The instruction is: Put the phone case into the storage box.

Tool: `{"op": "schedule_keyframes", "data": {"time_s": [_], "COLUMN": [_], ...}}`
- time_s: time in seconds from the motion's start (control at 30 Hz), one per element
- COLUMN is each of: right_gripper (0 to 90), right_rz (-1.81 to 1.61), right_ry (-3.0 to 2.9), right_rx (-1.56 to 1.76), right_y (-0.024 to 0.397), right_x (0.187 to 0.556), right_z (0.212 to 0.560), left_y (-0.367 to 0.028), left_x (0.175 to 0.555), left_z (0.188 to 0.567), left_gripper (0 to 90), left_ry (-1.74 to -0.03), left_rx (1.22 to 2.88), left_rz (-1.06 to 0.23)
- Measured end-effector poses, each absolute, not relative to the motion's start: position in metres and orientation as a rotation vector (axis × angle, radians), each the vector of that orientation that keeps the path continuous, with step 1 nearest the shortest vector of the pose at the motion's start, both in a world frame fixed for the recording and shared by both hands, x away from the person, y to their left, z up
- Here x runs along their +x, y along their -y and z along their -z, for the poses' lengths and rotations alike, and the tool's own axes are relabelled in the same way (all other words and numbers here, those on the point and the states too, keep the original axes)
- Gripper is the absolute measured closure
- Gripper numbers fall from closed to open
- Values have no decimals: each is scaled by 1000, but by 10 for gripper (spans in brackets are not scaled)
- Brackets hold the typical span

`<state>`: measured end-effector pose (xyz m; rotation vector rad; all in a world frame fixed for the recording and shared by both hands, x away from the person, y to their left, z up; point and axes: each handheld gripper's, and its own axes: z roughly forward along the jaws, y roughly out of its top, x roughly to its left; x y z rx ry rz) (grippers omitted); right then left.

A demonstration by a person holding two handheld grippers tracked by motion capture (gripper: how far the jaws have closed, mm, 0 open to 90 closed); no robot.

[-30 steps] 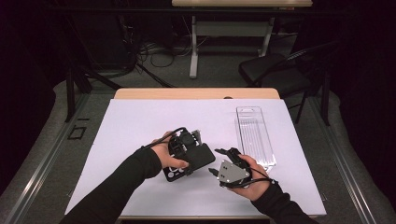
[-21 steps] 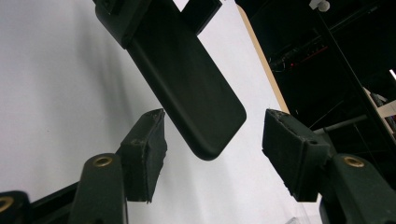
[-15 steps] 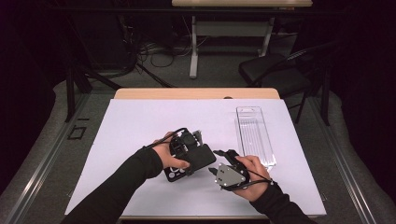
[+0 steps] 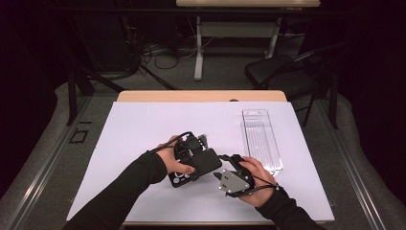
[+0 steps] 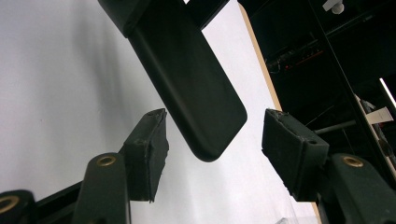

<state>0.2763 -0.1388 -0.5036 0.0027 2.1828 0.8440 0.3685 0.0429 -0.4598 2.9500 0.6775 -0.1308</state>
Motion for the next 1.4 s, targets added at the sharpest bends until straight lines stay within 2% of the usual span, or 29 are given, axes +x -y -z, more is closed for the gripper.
{"op": "schedule_keyframes", "data": {"time_s": [0.53,1.4], "right_gripper": [400,463], "right_rz": [-772,-646], "right_ry": [-2168,-2124], "right_rx": [-71,-202], "right_y": [135,125], "right_x": [276,274], "right_z": [507,522], "left_y": [-40,-29], "left_x": [369,369], "left_z": [462,467], "left_gripper": [146,146], "left_ry": [-694,-689], "left_rx": [2950,2968], "left_rz": [161,204]}}
